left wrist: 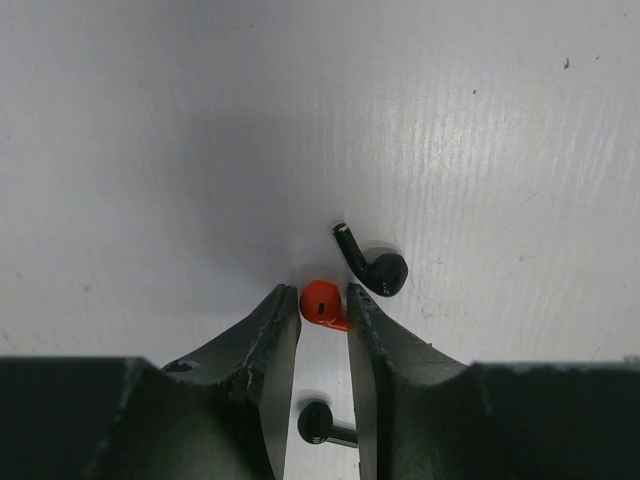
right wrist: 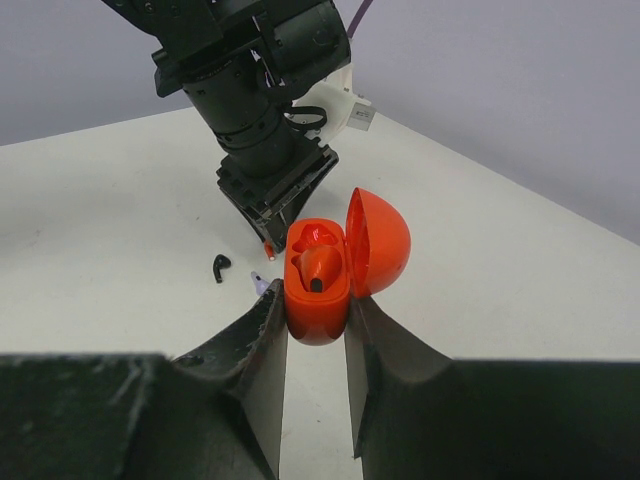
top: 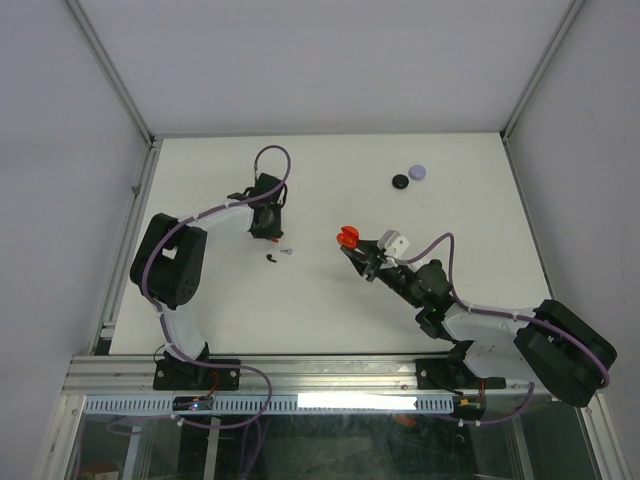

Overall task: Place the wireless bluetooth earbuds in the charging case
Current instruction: Pick up the earbud from the center of the board.

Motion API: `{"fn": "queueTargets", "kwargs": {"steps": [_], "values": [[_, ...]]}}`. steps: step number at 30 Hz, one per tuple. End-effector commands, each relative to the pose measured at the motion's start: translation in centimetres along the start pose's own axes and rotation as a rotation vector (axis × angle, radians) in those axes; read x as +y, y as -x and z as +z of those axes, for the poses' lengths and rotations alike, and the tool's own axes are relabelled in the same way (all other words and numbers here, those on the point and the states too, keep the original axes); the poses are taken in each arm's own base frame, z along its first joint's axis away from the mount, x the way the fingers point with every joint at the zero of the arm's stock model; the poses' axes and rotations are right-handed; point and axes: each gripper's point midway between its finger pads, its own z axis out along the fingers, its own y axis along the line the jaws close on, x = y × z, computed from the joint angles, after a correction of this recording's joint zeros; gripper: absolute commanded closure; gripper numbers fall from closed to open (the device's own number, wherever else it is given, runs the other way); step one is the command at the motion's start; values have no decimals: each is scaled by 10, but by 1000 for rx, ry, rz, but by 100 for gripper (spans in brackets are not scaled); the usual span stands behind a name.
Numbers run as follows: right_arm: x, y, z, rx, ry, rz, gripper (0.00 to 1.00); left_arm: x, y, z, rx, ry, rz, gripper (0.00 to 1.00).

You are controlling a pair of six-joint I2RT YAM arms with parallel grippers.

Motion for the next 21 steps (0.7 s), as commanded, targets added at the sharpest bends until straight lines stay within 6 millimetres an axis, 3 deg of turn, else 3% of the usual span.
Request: {"fn": "queueTargets", "kwargs": {"steps": [1,12,21], "values": [[-4,18,3,-70,-19,-12,100,-5,4,1,10,-23,10,74],[-1,20,3,-75,-2,-13,100,-9,1,-16,7,10,39,82],[4,24,7,-77,27,-10,100,-32,33,-73,-181,16,86,84]]}}
